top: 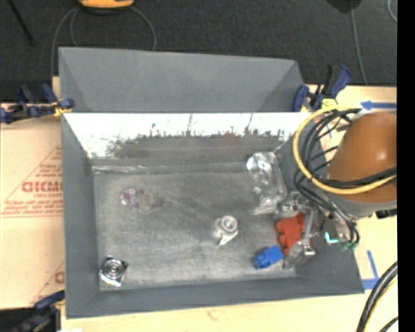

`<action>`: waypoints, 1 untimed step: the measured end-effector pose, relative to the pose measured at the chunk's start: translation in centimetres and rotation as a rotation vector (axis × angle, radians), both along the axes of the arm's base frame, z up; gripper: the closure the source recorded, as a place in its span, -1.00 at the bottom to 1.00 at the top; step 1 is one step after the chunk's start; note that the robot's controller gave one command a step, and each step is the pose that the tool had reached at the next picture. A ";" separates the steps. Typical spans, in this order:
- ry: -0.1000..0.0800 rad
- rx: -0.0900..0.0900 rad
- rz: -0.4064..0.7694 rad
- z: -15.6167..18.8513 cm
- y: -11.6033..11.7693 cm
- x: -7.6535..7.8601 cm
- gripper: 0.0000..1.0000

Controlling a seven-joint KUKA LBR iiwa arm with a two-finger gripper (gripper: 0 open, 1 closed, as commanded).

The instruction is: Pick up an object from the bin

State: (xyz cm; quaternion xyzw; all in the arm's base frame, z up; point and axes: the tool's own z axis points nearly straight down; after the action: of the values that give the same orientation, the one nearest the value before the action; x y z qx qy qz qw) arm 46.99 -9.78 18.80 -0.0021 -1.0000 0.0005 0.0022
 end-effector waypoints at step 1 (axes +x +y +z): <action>-0.010 0.008 -0.172 -11.1 -4.1 3.0 -1.00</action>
Offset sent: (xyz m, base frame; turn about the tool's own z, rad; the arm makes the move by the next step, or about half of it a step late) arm 0.0262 -0.0447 -0.1120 0.1790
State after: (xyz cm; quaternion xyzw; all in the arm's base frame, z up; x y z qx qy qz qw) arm 49.96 -13.83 7.71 -0.0879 -0.9961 -0.0036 -0.0028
